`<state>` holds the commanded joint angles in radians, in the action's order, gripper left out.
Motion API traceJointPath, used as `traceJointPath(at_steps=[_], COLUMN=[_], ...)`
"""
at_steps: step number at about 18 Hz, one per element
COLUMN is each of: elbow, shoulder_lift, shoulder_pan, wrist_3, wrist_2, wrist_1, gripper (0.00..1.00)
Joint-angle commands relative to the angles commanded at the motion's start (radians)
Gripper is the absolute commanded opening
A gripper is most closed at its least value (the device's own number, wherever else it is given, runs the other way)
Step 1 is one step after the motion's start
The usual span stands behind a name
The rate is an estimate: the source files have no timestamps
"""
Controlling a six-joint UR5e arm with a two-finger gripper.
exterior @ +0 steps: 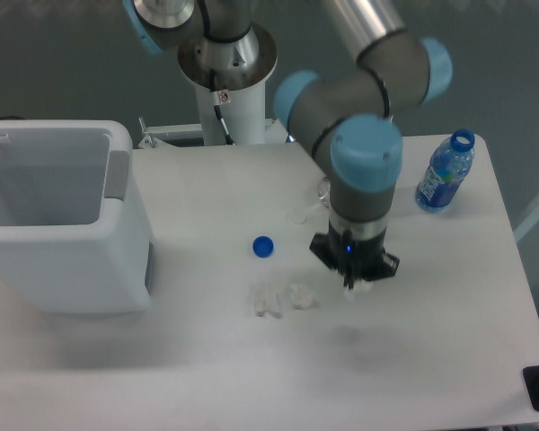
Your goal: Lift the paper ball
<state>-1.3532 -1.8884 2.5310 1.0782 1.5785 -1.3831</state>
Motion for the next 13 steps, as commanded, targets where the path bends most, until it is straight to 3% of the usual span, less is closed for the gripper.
traceJointPath(at_steps=[5, 13], elbow=[0.074, 0.072], shoulder_lift=[0.055, 0.088], shoulder_pan=[0.026, 0.052], wrist_3=[0.117, 0.154], wrist_2=[0.0, 0.003], wrist_1=[-0.2, -0.231], gripper=[0.01, 0.01])
